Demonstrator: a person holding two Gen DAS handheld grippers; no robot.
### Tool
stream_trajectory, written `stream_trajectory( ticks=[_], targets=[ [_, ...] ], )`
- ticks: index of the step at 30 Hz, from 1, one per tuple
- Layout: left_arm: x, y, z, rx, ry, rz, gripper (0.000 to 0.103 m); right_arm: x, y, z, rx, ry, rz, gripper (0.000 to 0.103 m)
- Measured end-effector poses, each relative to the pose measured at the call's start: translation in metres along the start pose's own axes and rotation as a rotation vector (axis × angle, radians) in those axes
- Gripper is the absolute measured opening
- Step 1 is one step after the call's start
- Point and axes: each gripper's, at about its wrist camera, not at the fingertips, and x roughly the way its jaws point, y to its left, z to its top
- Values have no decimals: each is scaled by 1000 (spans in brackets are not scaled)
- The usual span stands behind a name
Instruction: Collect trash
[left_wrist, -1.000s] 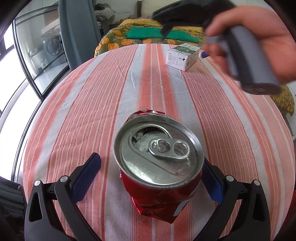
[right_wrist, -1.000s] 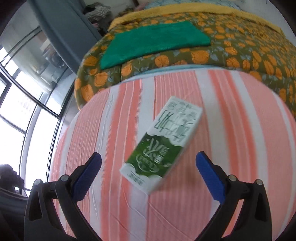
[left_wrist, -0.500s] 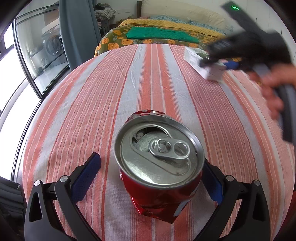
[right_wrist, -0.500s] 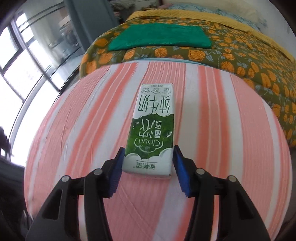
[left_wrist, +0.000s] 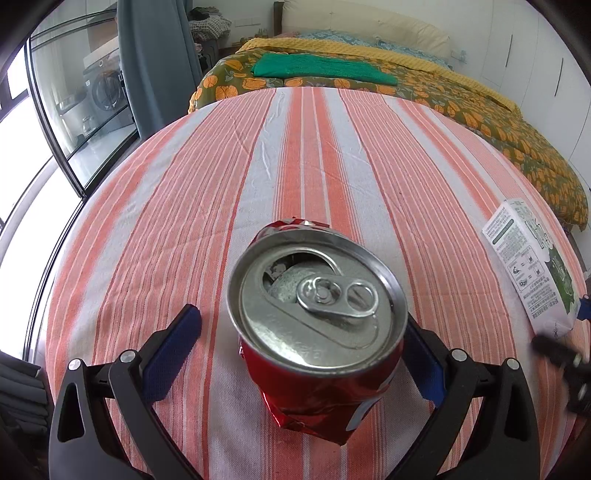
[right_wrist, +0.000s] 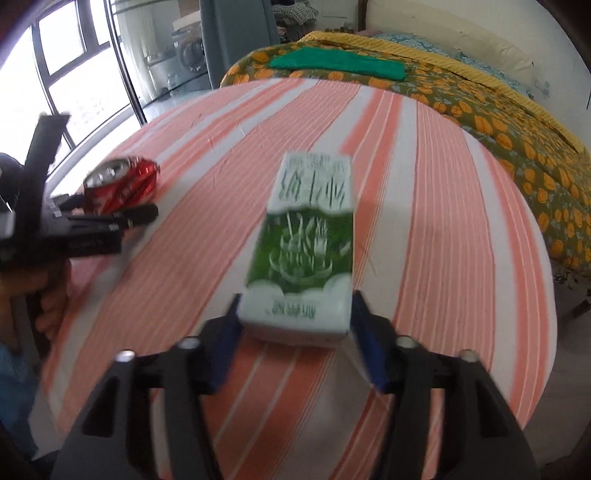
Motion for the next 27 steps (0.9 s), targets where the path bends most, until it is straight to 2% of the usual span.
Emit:
stream_trajectory(
  ticks=[3, 7, 27],
  targets=[
    [0, 0, 0, 0, 0, 1, 98, 7, 6, -6, -12, -42, -17, 88],
    [0, -1, 0, 0, 0, 1, 98, 10, 6, -6, -5, -37, -12, 91],
    [-1, -2, -1, 0, -1, 9, 99, 10, 7, -8, -7, -34, -9, 94]
  ],
)
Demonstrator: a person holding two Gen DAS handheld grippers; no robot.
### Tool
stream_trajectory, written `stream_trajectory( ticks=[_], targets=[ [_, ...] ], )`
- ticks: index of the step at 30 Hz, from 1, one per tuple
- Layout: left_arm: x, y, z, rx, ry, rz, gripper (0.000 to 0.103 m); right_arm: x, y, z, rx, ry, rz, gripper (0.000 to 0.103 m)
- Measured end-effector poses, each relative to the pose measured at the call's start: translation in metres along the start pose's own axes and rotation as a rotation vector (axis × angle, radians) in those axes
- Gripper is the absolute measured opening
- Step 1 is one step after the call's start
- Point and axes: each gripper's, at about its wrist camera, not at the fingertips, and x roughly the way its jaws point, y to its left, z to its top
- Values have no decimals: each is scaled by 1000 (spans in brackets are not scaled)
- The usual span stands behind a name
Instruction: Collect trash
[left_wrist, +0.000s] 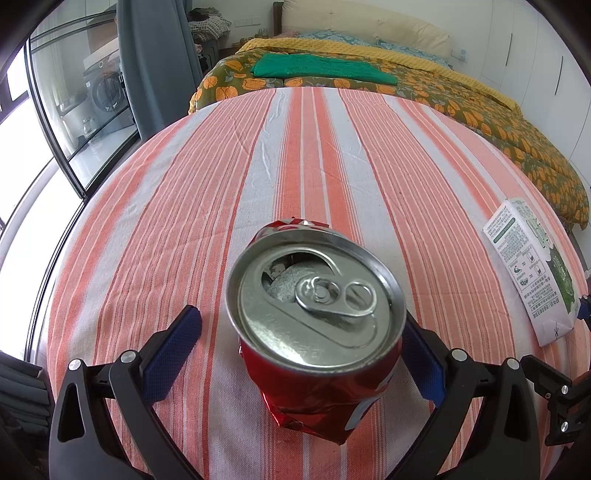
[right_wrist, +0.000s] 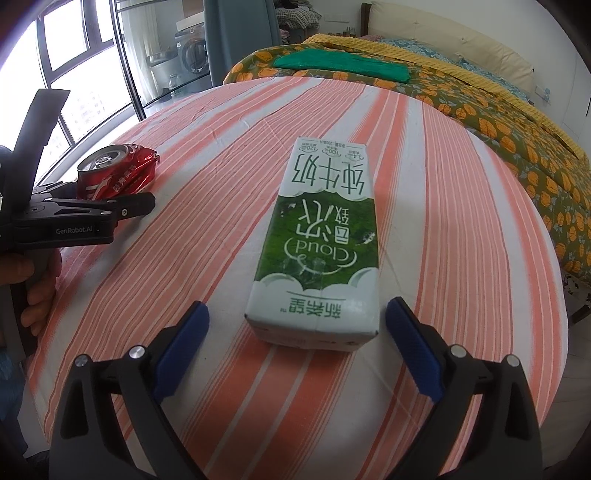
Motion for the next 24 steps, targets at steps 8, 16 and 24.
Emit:
stream_trajectory(
  ticks=[8, 16, 24],
  targets=[
    [-11, 20, -2, 52, 25, -184, 98, -10, -18, 23, 9, 128, 100, 94],
    [-7, 14, 1, 73, 26, -185, 98, 6, -27, 66, 57, 227, 107, 93],
    [-1, 1, 12, 106, 39, -67, 78, 20, -18, 79, -22, 242, 12, 53]
  ],
)
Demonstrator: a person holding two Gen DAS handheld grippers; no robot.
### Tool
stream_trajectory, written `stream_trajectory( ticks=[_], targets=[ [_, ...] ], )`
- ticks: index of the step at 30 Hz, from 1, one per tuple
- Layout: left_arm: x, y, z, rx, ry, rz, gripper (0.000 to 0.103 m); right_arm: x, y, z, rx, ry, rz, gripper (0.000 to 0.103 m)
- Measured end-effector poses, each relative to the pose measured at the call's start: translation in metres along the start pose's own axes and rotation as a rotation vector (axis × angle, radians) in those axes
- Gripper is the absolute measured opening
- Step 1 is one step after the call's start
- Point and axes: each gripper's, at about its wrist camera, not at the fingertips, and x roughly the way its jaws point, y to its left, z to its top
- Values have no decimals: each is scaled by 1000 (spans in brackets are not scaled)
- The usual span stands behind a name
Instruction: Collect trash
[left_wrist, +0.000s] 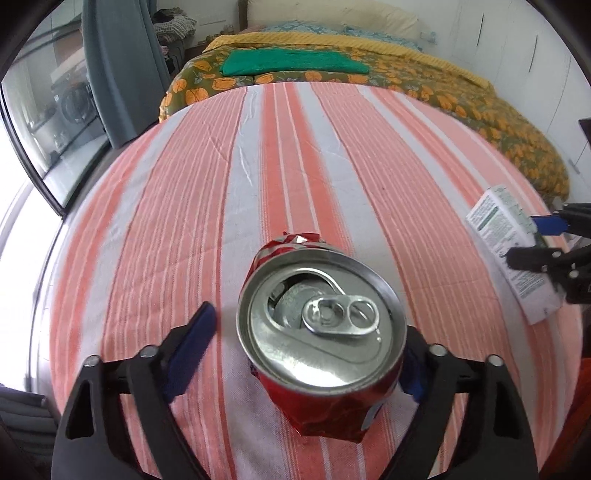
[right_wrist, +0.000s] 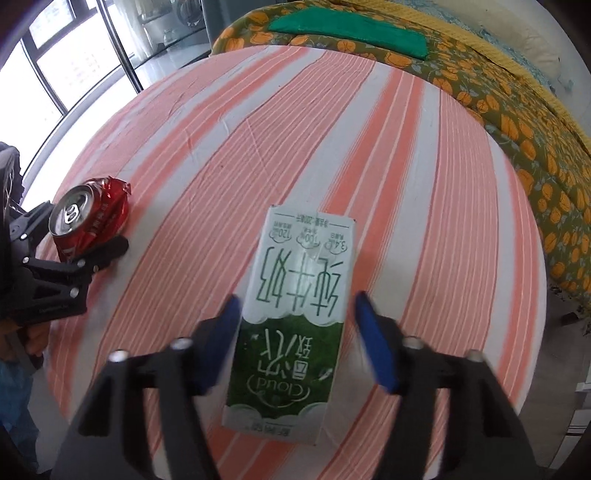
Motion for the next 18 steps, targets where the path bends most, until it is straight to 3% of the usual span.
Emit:
stream_trajectory(
  ticks=[3, 6, 10, 14, 18],
  targets=[
    [-3, -2, 2, -1, -7, -2, 60, -11, -5, -10, 14, -36, 25, 53],
    [-5, -4, 2, -15, -10, 0, 60, -32, -15, -23, 50, -91, 58, 52],
    [-26, -23, -3, -17, -50, -53, 60, -70, -46, -54, 142, -181, 154, 52],
    [-61, -74, -8, 36, -103, -166, 60, -110, -99, -110, 256, -278, 209, 52],
    [-91, -150, -12, 141, -141, -298, 60, -136, -170, -185, 414, -328, 148, 52]
  ],
)
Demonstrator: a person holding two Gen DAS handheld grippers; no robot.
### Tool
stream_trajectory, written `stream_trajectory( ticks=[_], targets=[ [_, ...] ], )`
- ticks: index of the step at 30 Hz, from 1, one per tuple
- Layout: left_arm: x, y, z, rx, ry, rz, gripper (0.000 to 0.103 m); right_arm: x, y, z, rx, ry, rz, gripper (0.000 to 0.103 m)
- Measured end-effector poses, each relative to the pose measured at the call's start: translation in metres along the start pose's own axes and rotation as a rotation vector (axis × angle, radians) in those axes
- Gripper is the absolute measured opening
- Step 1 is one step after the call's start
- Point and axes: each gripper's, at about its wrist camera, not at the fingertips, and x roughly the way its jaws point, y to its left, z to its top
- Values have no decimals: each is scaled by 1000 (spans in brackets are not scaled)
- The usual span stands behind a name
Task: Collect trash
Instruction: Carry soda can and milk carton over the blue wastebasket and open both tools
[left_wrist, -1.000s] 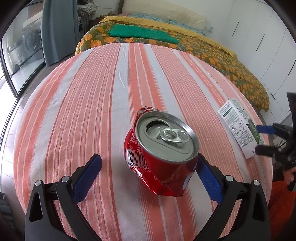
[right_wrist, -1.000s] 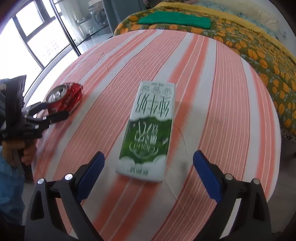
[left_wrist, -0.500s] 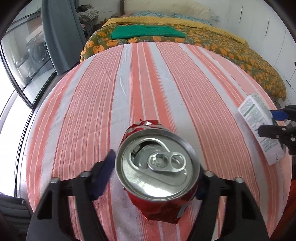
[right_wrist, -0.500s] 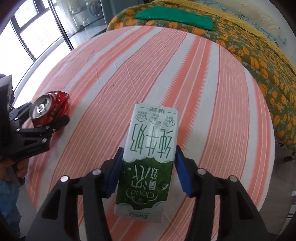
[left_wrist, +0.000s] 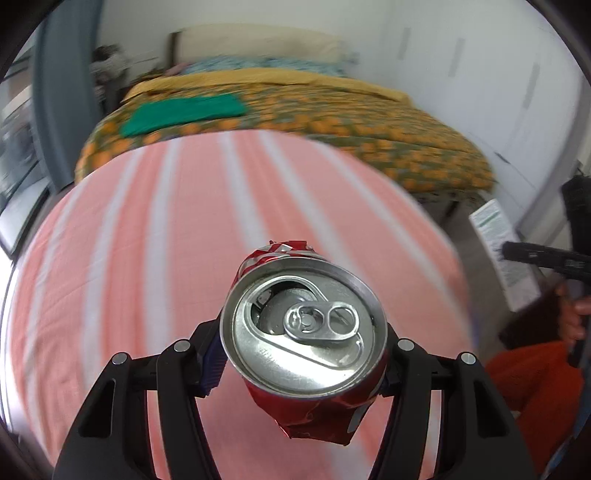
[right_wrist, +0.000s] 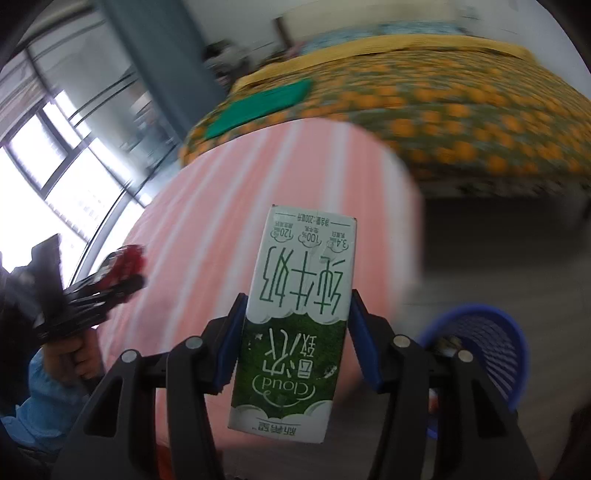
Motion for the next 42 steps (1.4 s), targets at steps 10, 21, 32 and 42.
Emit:
stream_trajectory(
  ticks=[10, 21, 32, 42],
  targets=[
    [54, -224, 2, 171, 70, -364, 60, -39, -178, -79, 217, 0, -242, 52],
    [232, -315, -41, 237, 265, -268, 60, 13, -272, -93, 331, -22, -232, 53],
    [294, -304, -55, 137, 292, -136, 84, 62, -325, -130, 534, 43, -194, 89],
    [159, -320, -33, 193, 33, -161, 98, -18, -272, -116, 448, -57, -396, 98]
  ],
)
